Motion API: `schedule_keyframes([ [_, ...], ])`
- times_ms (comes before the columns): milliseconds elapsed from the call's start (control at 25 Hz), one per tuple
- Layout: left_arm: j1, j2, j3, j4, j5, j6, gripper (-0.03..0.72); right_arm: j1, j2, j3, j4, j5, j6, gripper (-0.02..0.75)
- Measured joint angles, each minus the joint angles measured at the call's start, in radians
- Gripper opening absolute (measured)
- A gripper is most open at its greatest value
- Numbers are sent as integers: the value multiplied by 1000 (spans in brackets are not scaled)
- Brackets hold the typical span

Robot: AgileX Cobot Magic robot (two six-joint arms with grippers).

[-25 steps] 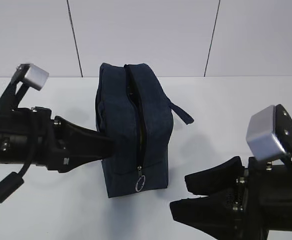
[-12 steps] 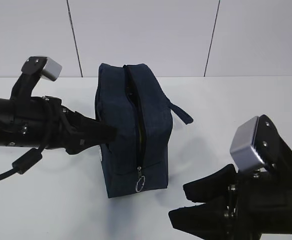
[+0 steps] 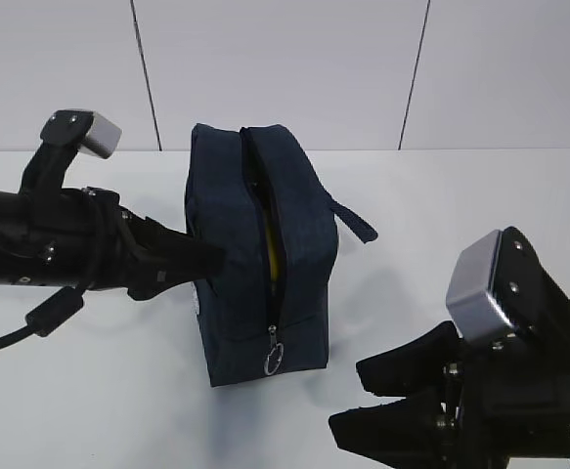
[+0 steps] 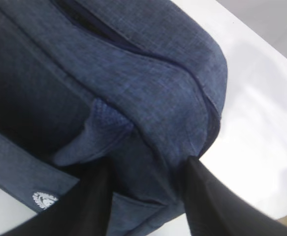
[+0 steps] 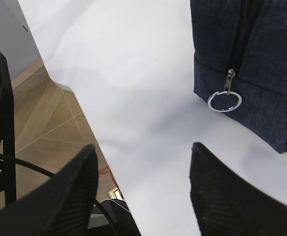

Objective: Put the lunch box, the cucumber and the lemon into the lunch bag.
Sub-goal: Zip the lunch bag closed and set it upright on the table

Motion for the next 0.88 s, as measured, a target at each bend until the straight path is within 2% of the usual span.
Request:
schedule_keyframes([
  [120,0,2,0,0,24,0,305,0,0,0,0,0,-7,453],
  [360,0,2,0,0,43,0,56,0,0,0,0,0,-9,452],
  [440,0,2,0,0,44,0,9,0,4,0,1,0,-11,453],
  [600,0,4,0,0,62,0,-4,0,67,-2,2,15,-12,453],
  [880,0,4,0,0,72,-2,-4,0,258,-94,2,142,-114,419],
])
